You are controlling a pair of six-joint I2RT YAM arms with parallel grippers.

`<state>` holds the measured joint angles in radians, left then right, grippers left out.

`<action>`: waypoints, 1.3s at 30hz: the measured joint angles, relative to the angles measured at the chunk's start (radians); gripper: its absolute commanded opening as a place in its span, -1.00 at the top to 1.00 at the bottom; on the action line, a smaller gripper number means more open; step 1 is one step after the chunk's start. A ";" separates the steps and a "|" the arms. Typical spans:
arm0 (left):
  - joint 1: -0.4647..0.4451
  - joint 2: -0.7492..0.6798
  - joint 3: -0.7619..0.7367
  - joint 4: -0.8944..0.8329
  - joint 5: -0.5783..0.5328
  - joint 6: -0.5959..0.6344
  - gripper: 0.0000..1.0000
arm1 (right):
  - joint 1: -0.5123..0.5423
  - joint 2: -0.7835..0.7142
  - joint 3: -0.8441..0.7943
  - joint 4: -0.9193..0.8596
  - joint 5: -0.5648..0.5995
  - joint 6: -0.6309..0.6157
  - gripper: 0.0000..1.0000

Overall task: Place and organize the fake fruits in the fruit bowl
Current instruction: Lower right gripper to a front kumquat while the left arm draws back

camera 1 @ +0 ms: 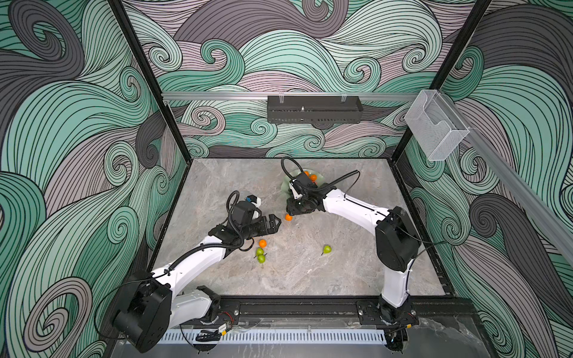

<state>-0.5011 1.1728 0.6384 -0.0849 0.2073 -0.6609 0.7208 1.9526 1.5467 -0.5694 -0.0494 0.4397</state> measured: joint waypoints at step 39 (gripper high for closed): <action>0.009 0.000 -0.005 -0.036 -0.092 -0.111 -0.97 | 0.004 0.322 0.259 -0.171 0.023 0.004 0.11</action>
<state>-0.4923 1.1732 0.6338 -0.1211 0.1154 -0.7715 0.7250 2.2749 1.8057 -0.7399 -0.0269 0.4435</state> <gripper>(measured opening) 0.986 0.456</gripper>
